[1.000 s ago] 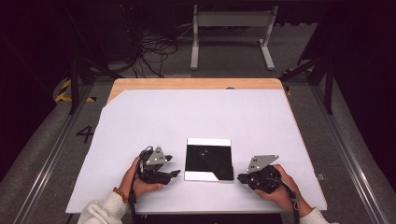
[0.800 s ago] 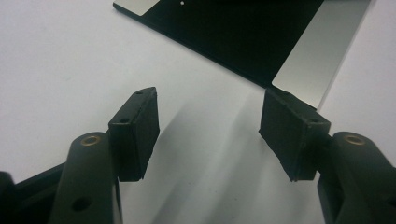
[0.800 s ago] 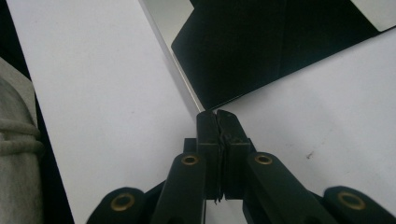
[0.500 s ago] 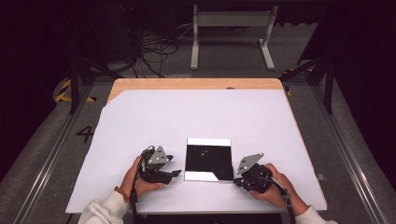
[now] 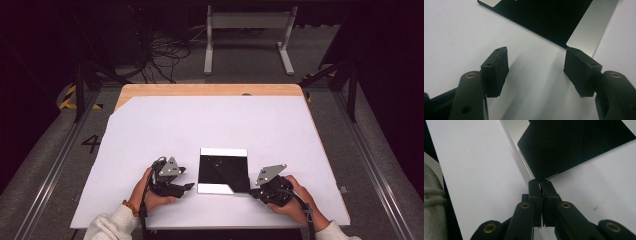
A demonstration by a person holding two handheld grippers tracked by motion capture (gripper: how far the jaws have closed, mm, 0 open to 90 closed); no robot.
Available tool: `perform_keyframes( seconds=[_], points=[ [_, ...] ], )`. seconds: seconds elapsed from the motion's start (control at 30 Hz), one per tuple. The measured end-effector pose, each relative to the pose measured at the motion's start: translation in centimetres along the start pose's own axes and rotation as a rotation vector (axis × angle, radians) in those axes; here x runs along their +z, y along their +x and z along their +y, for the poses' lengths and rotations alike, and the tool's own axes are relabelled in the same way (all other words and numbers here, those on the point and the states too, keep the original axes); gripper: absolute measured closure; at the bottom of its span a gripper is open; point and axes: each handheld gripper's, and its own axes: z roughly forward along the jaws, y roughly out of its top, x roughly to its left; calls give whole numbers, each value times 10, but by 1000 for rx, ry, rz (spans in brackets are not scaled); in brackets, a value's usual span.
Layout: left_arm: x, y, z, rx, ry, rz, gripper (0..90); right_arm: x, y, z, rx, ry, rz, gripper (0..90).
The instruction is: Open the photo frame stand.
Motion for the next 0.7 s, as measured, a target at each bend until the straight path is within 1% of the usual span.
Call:
perform_keyframes(
  seconds=[0.07,0.2,0.43,0.7],
  points=[
    [0,0,0,6,-2,-3,367,1,0,-1,0,-3,0,880],
    [1,-1,1,6,-5,-9,365,1,-1,-2,10,-18,8,880],
    [1,-1,0,2,-2,-13,362,1,-1,-3,8,-25,10,880],
    [1,-2,1,8,-2,-12,362,1,-1,-3,5,-29,6,880]
  ],
)
